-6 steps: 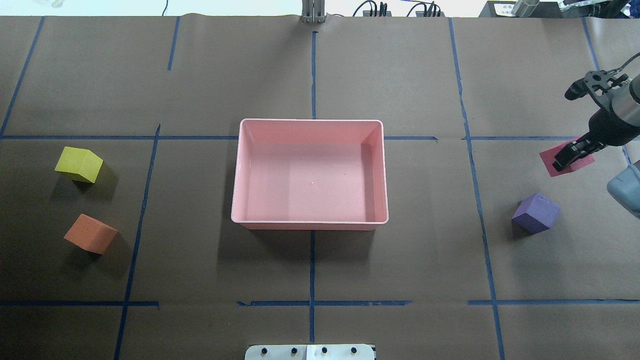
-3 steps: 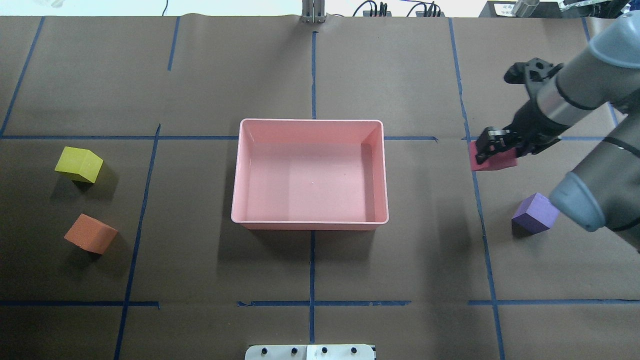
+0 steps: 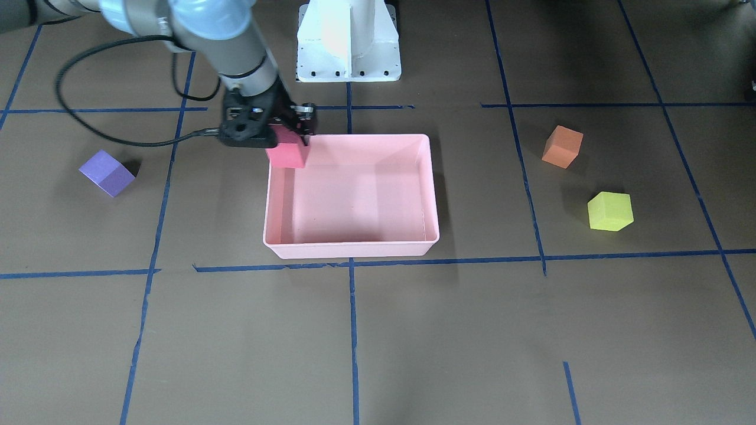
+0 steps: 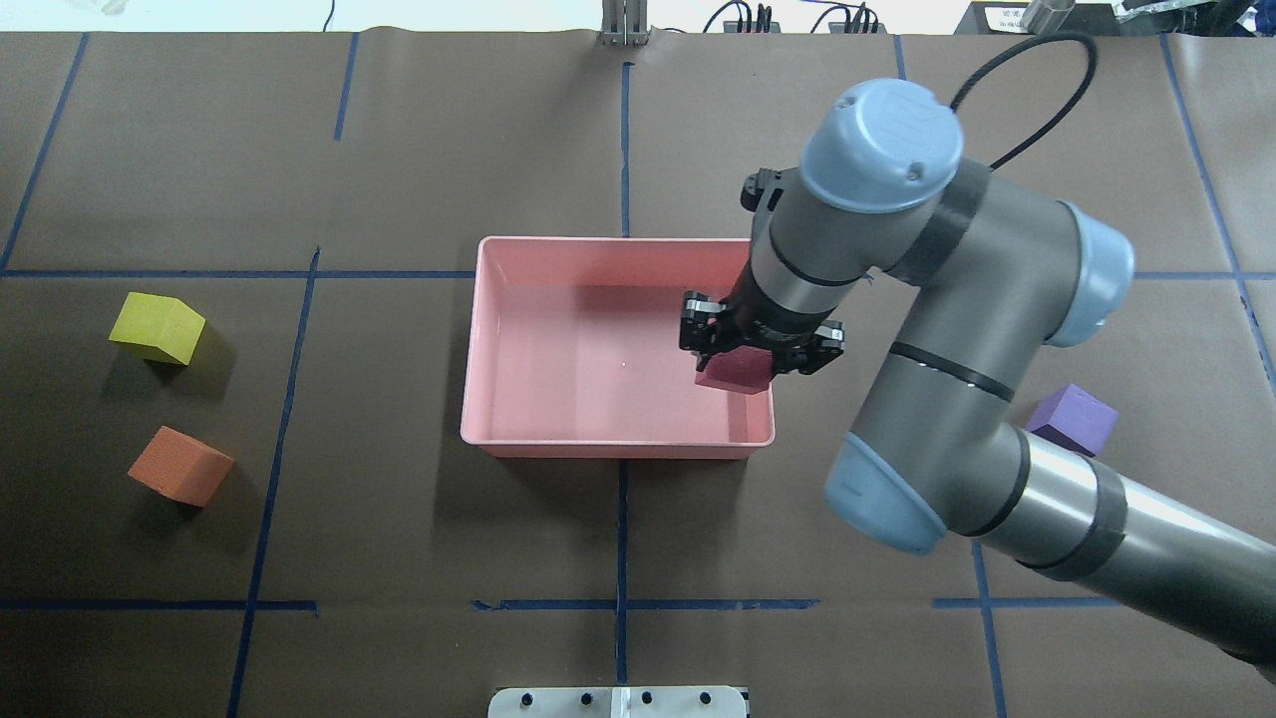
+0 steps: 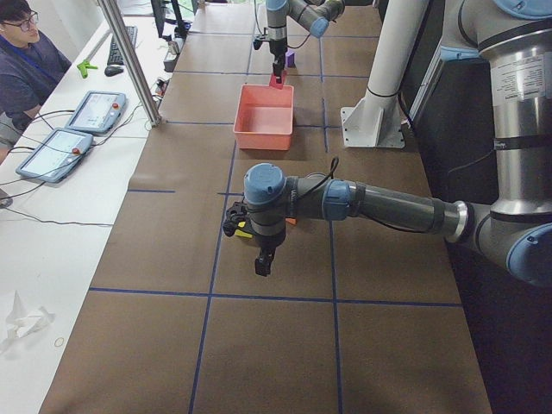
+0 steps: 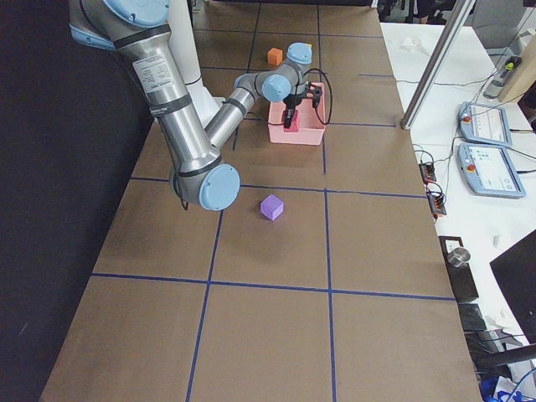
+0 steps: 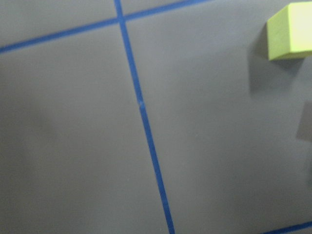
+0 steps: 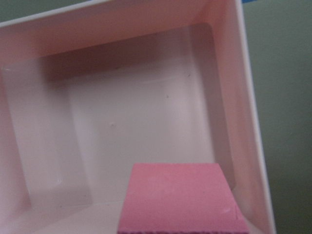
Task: Place blocks into pink bin with both arms
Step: 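Carry the pink cube into the pink bin and release it, then withdraw the right gripper from the bin while the left gripper reaches the yellow cube, then grasp the yellow cube with the left gripper and carry it into the bin, then release the yellow cube in the bin while the right gripper grasps the purple cube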
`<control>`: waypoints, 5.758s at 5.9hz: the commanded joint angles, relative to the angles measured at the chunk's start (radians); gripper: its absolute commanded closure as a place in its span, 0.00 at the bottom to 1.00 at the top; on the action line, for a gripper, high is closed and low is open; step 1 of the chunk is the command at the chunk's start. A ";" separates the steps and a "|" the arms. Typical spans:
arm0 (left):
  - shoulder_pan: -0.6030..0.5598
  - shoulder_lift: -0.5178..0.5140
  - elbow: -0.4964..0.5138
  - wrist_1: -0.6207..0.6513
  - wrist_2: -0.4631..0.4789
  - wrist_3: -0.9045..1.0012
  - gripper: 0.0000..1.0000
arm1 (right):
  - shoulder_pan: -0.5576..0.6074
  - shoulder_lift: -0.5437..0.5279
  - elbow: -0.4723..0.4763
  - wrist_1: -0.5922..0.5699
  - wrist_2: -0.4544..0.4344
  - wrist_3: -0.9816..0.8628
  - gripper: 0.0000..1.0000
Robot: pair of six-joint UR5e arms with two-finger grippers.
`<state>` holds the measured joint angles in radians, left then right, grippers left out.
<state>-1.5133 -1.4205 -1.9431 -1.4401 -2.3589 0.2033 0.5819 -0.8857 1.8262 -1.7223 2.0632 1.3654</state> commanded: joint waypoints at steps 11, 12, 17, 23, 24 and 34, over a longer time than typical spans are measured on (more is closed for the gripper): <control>0.519 -0.195 0.317 -0.704 0.179 -0.829 0.00 | 0.429 -0.365 0.102 -0.007 0.230 -0.823 0.00; 0.544 -0.212 0.338 -0.704 0.179 -0.840 0.00 | 0.431 -0.375 0.108 -0.007 0.230 -0.827 0.00; 0.591 -0.236 0.382 -0.703 0.237 -0.846 0.51 | 0.431 -0.413 0.122 -0.002 0.229 -0.831 0.00; 0.666 -0.557 0.042 -0.227 0.324 -1.201 0.56 | 0.590 -0.747 0.200 0.015 0.250 -1.310 0.00; 0.796 -0.666 0.030 -0.132 0.413 -1.307 0.55 | 0.589 -0.777 0.194 0.079 0.247 -1.299 0.00; 1.013 -0.773 0.069 -0.117 0.578 -1.412 0.00 | 0.202 -0.811 0.076 0.371 0.043 -1.236 0.00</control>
<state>-0.5002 -2.1942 -1.8735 -1.5559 -1.7824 -1.2084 0.7907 -1.6974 1.9158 -1.3515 2.1156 0.1333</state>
